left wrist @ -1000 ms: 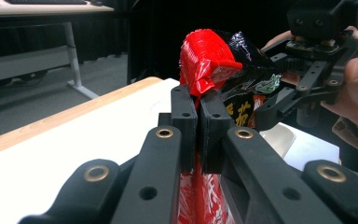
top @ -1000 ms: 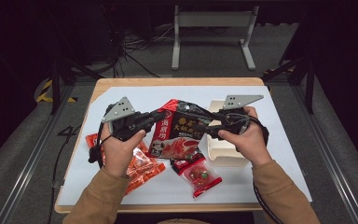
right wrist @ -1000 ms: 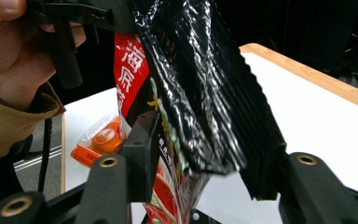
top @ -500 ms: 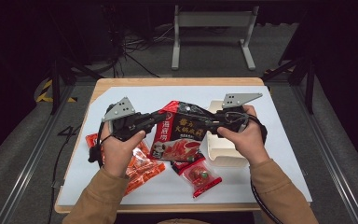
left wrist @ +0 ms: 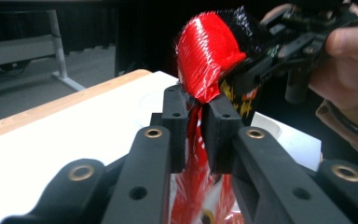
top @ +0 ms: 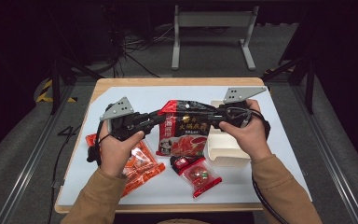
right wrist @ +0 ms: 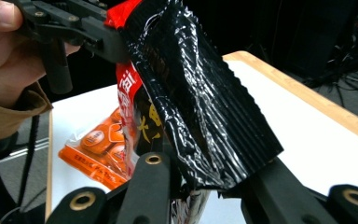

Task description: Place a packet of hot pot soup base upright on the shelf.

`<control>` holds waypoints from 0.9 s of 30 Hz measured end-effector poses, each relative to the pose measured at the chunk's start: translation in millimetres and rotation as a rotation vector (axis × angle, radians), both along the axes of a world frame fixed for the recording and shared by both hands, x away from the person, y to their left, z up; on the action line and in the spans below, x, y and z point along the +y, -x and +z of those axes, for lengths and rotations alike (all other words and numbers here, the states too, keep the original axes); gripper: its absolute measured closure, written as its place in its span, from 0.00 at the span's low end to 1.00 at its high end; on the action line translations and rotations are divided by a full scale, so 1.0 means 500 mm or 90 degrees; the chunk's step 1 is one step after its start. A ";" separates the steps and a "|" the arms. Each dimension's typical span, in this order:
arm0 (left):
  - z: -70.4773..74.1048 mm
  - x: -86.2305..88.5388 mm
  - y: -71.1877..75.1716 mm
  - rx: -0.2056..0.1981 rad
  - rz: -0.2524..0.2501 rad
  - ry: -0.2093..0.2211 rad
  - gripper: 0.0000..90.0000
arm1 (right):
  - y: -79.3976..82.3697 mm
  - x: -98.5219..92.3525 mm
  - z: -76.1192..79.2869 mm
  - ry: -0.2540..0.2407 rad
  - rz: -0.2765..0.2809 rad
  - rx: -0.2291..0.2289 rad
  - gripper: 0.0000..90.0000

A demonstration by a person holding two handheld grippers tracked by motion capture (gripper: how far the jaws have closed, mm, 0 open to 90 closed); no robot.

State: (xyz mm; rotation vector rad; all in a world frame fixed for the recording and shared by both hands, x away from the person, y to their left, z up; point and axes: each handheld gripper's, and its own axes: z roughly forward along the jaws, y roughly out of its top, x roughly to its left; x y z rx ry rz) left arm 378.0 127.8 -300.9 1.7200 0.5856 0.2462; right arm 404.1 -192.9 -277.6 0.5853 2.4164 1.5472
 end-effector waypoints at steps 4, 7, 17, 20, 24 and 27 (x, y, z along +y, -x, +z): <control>0.001 0.008 0.000 0.005 -0.002 0.004 0.82 | 0.000 -0.002 0.015 0.023 -0.007 -0.016 0.86; 0.002 0.014 0.002 0.005 0.004 -0.006 0.73 | -0.004 -0.008 0.026 0.037 -0.013 -0.020 0.86; -0.007 0.034 -0.003 0.009 0.049 -0.050 0.43 | -0.013 -0.039 0.072 0.031 -0.034 -0.039 0.86; -0.010 0.040 -0.007 0.006 0.064 -0.062 0.38 | -0.019 -0.051 0.084 0.032 -0.045 -0.043 0.86; -0.017 0.047 -0.013 0.007 0.073 -0.061 0.35 | -0.033 -0.071 0.097 0.027 -0.058 -0.042 0.86; -0.025 0.056 -0.021 0.010 0.080 -0.063 0.34 | -0.042 -0.082 0.100 0.022 -0.064 -0.041 0.86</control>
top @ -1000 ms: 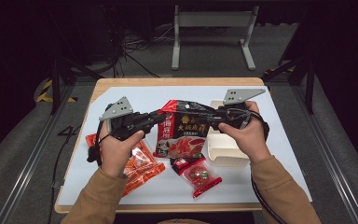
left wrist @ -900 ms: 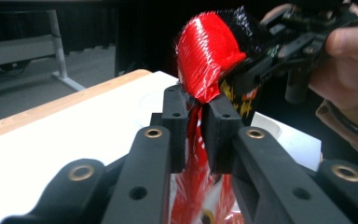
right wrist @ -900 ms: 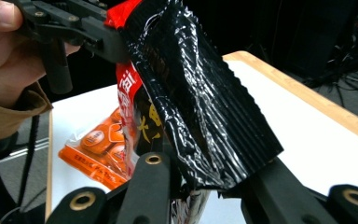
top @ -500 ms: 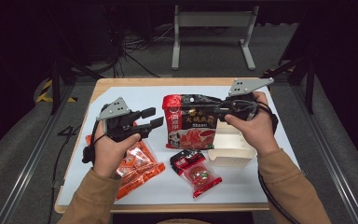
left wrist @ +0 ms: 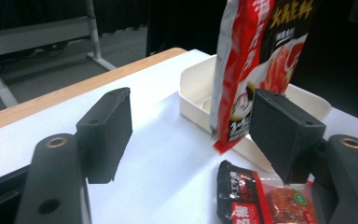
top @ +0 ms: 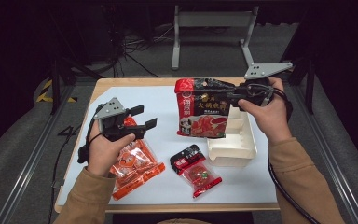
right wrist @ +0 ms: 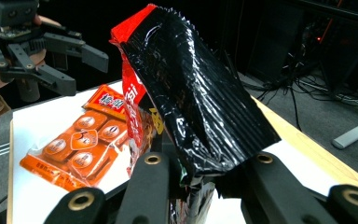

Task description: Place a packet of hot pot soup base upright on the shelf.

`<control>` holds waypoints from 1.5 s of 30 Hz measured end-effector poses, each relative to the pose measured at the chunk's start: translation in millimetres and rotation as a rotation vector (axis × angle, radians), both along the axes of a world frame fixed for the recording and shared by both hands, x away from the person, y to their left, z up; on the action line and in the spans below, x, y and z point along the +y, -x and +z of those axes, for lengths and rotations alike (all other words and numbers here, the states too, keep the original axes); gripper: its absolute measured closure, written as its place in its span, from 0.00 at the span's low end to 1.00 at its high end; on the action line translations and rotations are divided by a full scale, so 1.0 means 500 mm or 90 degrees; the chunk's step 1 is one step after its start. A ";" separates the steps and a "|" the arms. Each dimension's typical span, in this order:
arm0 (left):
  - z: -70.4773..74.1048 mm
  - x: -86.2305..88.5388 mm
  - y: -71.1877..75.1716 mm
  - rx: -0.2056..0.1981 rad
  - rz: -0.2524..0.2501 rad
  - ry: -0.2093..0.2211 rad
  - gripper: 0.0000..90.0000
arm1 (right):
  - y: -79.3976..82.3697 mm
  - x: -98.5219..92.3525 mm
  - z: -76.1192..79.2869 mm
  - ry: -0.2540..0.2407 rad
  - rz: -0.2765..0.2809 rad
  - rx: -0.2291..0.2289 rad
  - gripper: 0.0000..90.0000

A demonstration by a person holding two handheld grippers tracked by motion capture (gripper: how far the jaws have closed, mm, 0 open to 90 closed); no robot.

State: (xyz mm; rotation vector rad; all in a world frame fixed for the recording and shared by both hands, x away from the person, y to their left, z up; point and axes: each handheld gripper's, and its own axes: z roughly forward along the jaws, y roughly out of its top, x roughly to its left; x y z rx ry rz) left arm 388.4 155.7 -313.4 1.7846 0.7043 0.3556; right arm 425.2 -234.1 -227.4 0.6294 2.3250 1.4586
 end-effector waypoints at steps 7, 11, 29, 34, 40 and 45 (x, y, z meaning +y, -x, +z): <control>-0.007 0.015 -0.008 0.010 0.019 0.006 0.31 | -0.022 -0.021 0.009 -0.006 -0.027 -0.009 0.85; -0.007 0.018 -0.008 0.012 0.022 0.009 0.29 | -0.040 -0.038 0.017 -0.010 -0.042 -0.021 0.85; -0.009 0.034 -0.015 0.023 0.042 0.021 0.24 | -0.101 -0.093 0.009 -0.007 -0.082 -0.038 0.85; -0.010 0.041 -0.017 0.021 0.060 0.021 0.25 | -0.111 -0.099 0.006 0.009 -0.094 -0.055 0.85; -0.012 0.047 -0.019 0.024 0.066 0.022 0.25 | -0.123 -0.106 -0.005 0.028 -0.104 -0.082 0.85; -0.013 0.048 -0.020 0.022 0.067 0.022 0.25 | -0.132 -0.116 -0.017 0.033 -0.108 -0.086 0.85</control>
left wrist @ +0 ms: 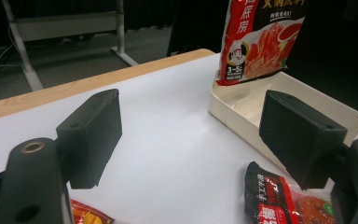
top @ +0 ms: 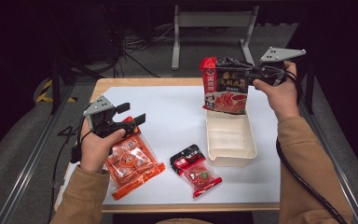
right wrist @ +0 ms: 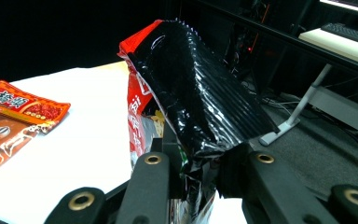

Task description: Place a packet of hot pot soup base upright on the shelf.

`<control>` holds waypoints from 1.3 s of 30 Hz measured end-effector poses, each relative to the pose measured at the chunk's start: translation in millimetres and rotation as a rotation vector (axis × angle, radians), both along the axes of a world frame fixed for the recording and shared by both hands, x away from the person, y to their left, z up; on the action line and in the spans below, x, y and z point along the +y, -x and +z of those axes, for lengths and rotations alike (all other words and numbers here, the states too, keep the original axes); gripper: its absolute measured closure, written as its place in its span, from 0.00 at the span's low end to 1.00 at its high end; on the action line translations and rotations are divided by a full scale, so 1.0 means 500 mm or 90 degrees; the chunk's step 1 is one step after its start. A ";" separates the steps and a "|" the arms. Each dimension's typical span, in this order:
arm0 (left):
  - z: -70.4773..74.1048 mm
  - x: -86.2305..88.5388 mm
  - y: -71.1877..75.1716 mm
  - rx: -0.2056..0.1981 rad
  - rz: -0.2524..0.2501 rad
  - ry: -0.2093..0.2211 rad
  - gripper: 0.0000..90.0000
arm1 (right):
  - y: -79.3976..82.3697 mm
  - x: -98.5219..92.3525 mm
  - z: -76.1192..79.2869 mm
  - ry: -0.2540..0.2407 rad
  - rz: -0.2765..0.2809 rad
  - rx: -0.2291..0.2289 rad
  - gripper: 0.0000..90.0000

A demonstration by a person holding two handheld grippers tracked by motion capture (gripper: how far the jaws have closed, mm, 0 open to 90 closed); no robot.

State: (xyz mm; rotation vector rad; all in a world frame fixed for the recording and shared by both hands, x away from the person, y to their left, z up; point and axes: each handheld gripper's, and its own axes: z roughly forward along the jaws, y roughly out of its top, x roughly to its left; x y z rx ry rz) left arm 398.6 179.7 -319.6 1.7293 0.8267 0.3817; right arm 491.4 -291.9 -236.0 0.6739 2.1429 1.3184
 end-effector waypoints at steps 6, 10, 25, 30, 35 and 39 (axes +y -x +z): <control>-0.002 0.001 -0.002 0.002 0.004 -0.002 0.25 | -0.011 -0.015 -0.024 -0.010 -0.005 0.014 0.85; -0.002 0.001 -0.001 0.004 0.005 0.001 0.25 | -0.015 -0.018 -0.039 -0.008 -0.008 0.019 0.85; -0.002 0.001 0.000 -0.003 0.008 -0.018 0.24 | -0.025 -0.020 -0.075 -0.016 -0.019 0.042 0.84; -0.002 -0.001 0.000 -0.002 0.008 -0.018 0.24 | -0.025 -0.021 -0.087 -0.025 -0.016 0.051 0.83; -0.003 0.001 -0.001 0.001 0.009 -0.020 0.23 | -0.023 -0.023 -0.098 -0.036 -0.015 0.060 0.81; -0.004 0.002 -0.001 0.000 0.009 -0.019 0.23 | -0.023 -0.025 -0.110 -0.028 -0.017 0.072 0.81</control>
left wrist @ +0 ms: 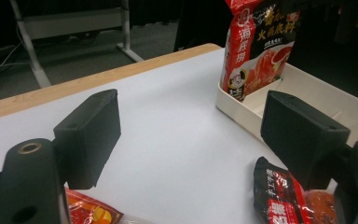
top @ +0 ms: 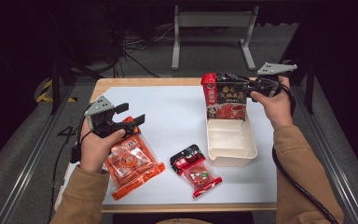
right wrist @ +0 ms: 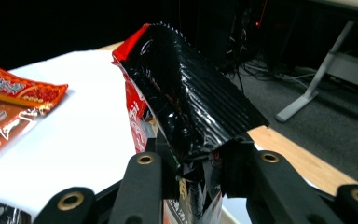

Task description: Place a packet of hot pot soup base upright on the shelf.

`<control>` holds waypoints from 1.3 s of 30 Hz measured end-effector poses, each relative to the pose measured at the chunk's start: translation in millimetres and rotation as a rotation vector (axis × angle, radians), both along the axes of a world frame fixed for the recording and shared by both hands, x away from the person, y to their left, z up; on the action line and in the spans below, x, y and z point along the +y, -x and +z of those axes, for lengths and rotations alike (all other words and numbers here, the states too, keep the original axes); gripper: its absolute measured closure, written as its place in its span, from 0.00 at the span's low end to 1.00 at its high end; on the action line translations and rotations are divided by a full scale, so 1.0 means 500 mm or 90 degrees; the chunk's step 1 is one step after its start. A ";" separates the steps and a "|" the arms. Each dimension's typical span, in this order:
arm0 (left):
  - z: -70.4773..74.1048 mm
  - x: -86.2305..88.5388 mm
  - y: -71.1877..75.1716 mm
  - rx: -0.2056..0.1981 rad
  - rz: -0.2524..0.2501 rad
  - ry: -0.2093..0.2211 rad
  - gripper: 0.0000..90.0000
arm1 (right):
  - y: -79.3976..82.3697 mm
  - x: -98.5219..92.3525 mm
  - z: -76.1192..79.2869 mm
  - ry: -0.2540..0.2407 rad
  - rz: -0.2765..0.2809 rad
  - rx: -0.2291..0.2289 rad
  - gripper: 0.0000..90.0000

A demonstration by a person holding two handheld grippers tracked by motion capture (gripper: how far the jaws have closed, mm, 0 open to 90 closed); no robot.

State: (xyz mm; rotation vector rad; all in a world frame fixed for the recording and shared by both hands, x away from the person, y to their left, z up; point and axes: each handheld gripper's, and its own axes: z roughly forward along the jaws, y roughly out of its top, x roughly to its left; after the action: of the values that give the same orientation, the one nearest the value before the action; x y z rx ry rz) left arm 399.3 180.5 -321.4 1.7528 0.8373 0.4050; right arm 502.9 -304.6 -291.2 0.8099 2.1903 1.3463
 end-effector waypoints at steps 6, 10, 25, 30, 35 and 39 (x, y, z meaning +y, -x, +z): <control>-0.001 0.000 -0.001 0.003 0.000 -0.004 0.23 | 0.000 -0.013 -0.021 -0.018 -0.008 0.014 0.81; -0.003 0.003 -0.003 0.007 0.000 -0.006 0.23 | 0.002 -0.020 -0.028 -0.021 -0.010 0.020 0.80; -0.006 0.003 -0.005 0.019 0.001 -0.012 0.22 | 0.019 -0.035 -0.054 -0.025 -0.026 0.019 0.80; -0.008 0.002 -0.005 0.020 0.001 -0.014 0.22 | 0.020 -0.044 -0.061 -0.030 -0.032 0.021 0.81; -0.009 0.001 -0.006 0.020 -0.002 -0.017 0.22 | 0.022 -0.044 -0.063 -0.032 -0.032 0.019 0.81; -0.012 0.000 -0.006 0.024 -0.004 -0.021 0.22 | 0.022 -0.043 -0.061 -0.028 -0.033 0.020 0.81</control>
State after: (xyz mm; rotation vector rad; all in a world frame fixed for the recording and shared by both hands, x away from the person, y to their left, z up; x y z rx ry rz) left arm 402.2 180.5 -327.7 1.7981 0.8562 0.3840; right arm 491.8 -326.2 -321.9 0.9035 2.1558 1.3691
